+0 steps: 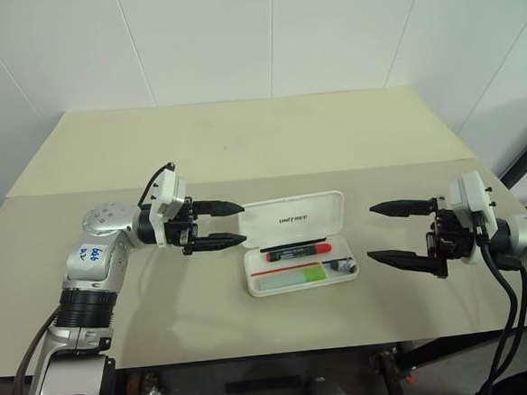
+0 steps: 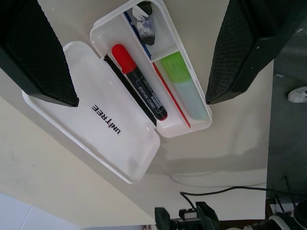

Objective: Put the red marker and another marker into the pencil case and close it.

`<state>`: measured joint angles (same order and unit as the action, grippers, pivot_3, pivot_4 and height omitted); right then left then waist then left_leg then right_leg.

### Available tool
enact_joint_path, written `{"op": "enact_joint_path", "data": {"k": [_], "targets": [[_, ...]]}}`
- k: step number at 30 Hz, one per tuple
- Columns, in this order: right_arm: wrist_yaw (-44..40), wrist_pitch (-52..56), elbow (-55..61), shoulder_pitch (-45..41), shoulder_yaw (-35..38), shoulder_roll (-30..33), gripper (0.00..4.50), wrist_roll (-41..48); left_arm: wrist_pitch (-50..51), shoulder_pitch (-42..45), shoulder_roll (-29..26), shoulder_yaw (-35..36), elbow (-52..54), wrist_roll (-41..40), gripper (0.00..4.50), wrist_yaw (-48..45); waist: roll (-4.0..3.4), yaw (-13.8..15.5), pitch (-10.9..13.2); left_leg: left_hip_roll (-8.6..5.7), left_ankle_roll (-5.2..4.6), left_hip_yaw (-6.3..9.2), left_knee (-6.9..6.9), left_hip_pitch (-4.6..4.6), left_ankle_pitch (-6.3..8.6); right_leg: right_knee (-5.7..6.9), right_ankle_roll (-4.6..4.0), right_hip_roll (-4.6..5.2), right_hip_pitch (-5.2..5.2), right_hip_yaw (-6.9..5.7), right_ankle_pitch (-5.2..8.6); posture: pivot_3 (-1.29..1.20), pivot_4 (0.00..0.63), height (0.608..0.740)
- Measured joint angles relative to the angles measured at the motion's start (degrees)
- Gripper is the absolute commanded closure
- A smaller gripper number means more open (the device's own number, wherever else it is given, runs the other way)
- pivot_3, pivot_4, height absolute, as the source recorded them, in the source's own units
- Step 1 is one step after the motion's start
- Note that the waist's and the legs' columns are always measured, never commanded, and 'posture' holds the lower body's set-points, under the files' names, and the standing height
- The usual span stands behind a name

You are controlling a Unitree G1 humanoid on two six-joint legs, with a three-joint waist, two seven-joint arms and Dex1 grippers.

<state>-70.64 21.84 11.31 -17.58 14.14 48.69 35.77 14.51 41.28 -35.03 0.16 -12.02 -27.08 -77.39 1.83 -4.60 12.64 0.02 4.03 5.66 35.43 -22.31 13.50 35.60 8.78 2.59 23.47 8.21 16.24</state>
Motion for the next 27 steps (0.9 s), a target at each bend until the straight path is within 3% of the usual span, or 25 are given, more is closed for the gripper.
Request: {"op": "enact_joint_path", "data": {"k": [6, 12, 21, 27], "targets": [[0.3, -0.5, 0.0, 0.0, 0.0, 0.0, 0.0, -0.1, -0.7, 0.0, 0.2, 1.1, -0.2, 0.1, 4.49, 1.6, 0.0, 0.1, 0.0, 0.0, 0.0, 0.01, -0.01, -0.01, 0.0, -0.03, 0.0, 0.0, 0.0, 0.0, 0.0, 0.0, 0.15, 0.74], [0.4, -0.6, 0.0, -0.4, -0.1, 0.0, 0.0, -0.6, -2.3, 0.0, 0.9, 2.0, -0.7, 0.7, 4.49, 5.6, 0.0, 0.1, 0.0, 0.0, 0.0, 0.01, 0.0, -0.01, 0.0, -0.02, 0.0, 0.0, 0.0, 0.0, 0.0, 0.0, 0.15, 0.74], [0.4, -1.6, -0.5, -1.0, -0.4, 0.0, 0.0, -1.4, -5.4, 0.4, 1.7, 2.1, -7.2, 9.6, 4.49, 21.5, 0.01, 0.1, 0.0, 0.0, 0.0, 0.01, 0.0, -0.02, 0.0, -0.02, 0.02, 0.01, 0.01, 0.0, -0.01, 0.0, 0.15, 0.74], [0.4, -1.8, -0.9, -1.7, -0.8, 0.0, 0.0, -1.7, -5.3, 1.0, 1.7, 0.8, -9.2, 12.9, 4.49, 23.5, 0.0, 0.2, 0.0, -0.01, 0.0, 0.01, 0.0, -0.02, 0.0, -0.02, 0.02, 0.01, 0.0, -0.01, -0.01, 0.0, 0.15, 0.74]]}}
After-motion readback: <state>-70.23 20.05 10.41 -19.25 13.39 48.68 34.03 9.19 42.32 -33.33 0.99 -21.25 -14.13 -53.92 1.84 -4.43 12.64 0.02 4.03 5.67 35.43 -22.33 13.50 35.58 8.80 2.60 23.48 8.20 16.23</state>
